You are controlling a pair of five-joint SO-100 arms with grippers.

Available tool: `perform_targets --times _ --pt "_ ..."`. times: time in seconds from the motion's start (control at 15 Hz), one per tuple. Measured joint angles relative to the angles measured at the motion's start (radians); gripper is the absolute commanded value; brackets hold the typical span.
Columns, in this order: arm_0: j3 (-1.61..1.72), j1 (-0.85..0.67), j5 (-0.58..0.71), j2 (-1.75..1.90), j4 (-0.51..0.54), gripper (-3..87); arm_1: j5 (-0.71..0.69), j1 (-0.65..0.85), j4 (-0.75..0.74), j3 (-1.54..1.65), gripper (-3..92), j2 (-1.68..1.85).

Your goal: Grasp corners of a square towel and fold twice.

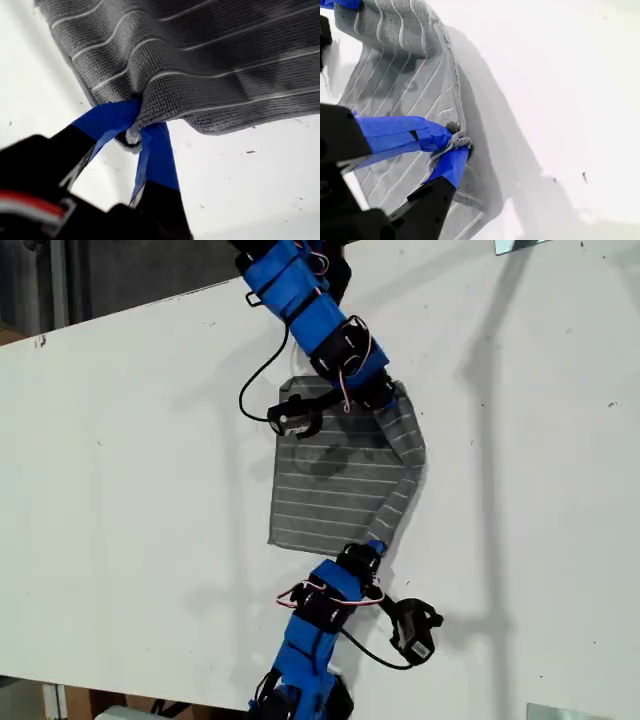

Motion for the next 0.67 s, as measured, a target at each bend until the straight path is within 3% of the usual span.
perform_targets --times 0.27,0.67 --pt "-0.002 -0.229 0.167 0.037 0.112 -0.1 -0.078 0.291 0.046 0.184 -0.1 0.239" --pt "-0.003 -0.537 0.353 0.135 0.207 -0.1 -0.196 0.658 -0.161 0.552 -0.1 0.626"
